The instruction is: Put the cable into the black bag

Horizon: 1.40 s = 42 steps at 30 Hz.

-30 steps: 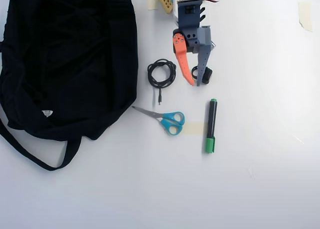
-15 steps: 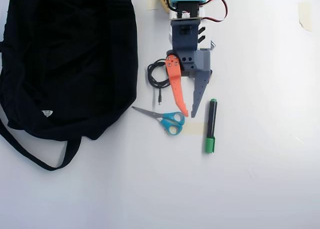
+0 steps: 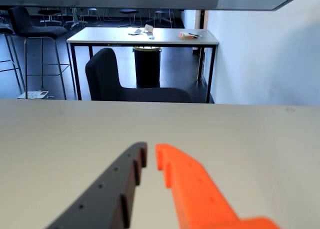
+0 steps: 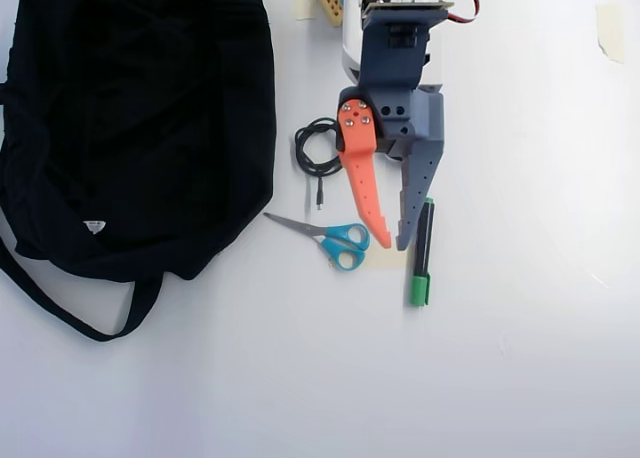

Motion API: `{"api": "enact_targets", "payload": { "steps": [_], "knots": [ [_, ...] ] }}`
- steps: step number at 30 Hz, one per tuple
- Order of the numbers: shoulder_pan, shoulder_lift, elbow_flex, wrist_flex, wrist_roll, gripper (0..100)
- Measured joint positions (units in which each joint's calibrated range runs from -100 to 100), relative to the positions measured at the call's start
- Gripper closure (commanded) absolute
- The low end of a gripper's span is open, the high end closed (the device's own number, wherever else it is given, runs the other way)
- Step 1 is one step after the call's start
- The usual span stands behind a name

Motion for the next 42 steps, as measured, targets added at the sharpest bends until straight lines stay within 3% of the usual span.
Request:
{"api": "enact_targets", "payload": {
  "steps": [25,42],
  "knots": [
    [1.1,0.0,2.0,3.4,0.3,98],
    [0.8,0.0,-7.1,48.9,0.3,98]
  ]
}}
